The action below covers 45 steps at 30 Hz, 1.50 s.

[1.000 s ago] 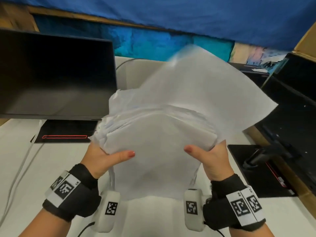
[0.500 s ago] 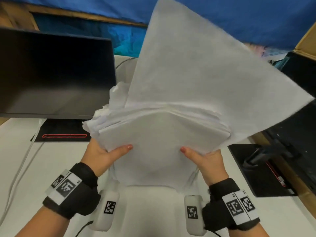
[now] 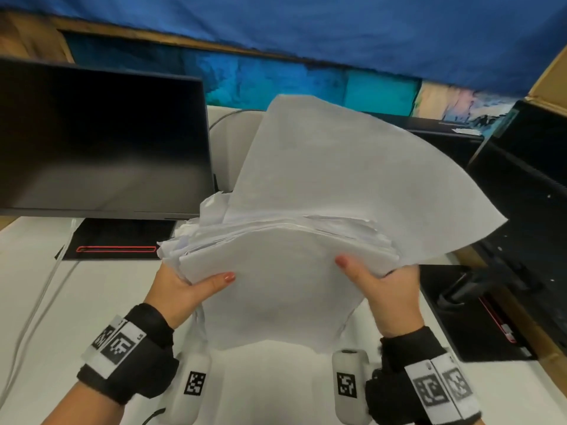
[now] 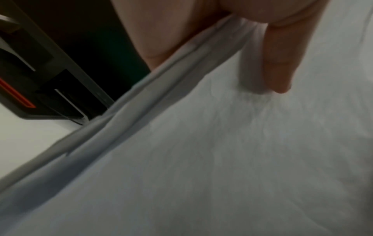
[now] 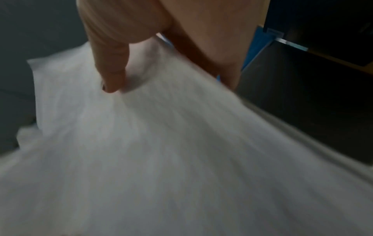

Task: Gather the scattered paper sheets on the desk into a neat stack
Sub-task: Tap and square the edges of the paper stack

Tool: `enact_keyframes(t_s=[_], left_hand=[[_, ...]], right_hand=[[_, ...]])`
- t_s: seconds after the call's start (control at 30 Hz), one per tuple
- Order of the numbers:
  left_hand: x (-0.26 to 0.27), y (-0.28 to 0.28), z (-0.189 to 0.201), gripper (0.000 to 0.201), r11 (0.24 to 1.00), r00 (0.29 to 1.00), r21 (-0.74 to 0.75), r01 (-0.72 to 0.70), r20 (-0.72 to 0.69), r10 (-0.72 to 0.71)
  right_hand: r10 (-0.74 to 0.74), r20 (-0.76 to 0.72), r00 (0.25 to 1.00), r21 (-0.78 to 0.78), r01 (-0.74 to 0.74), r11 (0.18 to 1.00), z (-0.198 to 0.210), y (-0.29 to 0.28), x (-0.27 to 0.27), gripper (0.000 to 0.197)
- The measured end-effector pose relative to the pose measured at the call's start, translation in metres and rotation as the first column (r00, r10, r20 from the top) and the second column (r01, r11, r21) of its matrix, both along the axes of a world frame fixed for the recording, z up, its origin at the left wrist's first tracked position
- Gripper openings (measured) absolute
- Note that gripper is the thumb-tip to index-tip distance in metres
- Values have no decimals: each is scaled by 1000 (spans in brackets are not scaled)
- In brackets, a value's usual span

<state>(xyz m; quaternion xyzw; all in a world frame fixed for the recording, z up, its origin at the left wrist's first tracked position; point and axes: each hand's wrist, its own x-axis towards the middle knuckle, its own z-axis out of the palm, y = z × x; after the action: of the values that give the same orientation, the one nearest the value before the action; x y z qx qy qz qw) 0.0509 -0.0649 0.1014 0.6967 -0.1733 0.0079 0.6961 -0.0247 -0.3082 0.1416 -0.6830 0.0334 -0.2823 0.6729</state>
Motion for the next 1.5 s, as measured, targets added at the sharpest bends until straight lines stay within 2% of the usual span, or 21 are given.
enact_keyframes(t_s=[0.03, 0.1, 0.17, 0.2, 0.33, 0.43, 0.5, 0.57, 0.73, 0.87, 0.97, 1.03, 1.1, 1.13, 1.23, 1.37, 1.47, 1.5], left_hand=[[0, 1, 0, 85, 1000, 1000, 6, 4, -4, -4], [1, 2, 1, 84, 1000, 1000, 8, 19, -19, -19], [3, 4, 2, 84, 999, 999, 3, 35, -34, -35], [3, 3, 3, 84, 999, 999, 1, 41, -35, -41], [4, 4, 3, 82, 999, 998, -4, 46, -37, -46], [5, 5, 4, 77, 998, 998, -9, 57, -31, -58], [6, 6, 3, 77, 998, 997, -22, 65, -41, -66], [8, 7, 3, 81, 998, 997, -27, 63, -51, -65], [10, 9, 8, 71, 997, 996, -7, 76, -39, -76], [11, 8, 10, 68, 996, 995, -6, 91, -31, -91], [11, 8, 9, 79, 996, 995, -18, 88, -35, -89], [11, 7, 10, 75, 995, 995, -17, 94, -27, -94], [12, 6, 11, 65, 994, 994, -16, 107, -3, -107], [12, 6, 12, 62, 994, 994, -20, 109, 6, -109], [12, 7, 12, 58, 995, 995, -8, 99, 33, -99], [13, 8, 11, 58, 995, 994, 22, 101, 26, -102], [14, 7, 8, 61, 996, 996, -10, 85, 16, -85], [14, 6, 7, 61, 997, 997, -12, 80, 12, -80]], right_hand=[[-97, 87, 992, -53, 102, 993, 11, 1, -2, 83], [-245, 312, 918, -190, 313, 931, 37, -2, -6, 97], [-313, 440, 842, -365, 486, 794, 64, -1, -10, 93], [-308, 464, 831, -448, 520, 727, 75, 0, -11, 86], [-156, 388, 908, -696, 400, 597, 100, 10, -6, 48], [-69, 288, 955, -791, 277, 545, 104, 18, 1, 39], [-28, 232, 972, -864, 219, 453, 102, 24, 4, 36], [-11, 189, 982, -906, 179, 385, 102, 27, 6, 36], [-66, 149, 987, -925, 163, 344, 130, 16, -4, 33], [-56, 3, 998, -961, 18, 276, 150, 11, -4, 30], [-41, -99, 994, -978, -90, 191, 149, 21, 1, 27], [-56, -54, 997, -984, -44, 173, 146, 29, 3, 37], [-32, 19, 999, -985, 24, 170, 142, 37, 8, 32], [-18, 9, 1000, -990, 11, 141, 138, 43, 11, 29], [-6, -141, 990, -990, -141, 20, 128, 53, 20, 22], [-47, -129, 990, -992, -128, 18, 140, 42, 21, 29], [-62, -193, 979, -977, -197, -81, 122, 51, 27, 40], [-43, -249, 968, -965, -251, -78, 111, 57, 28, 48]])
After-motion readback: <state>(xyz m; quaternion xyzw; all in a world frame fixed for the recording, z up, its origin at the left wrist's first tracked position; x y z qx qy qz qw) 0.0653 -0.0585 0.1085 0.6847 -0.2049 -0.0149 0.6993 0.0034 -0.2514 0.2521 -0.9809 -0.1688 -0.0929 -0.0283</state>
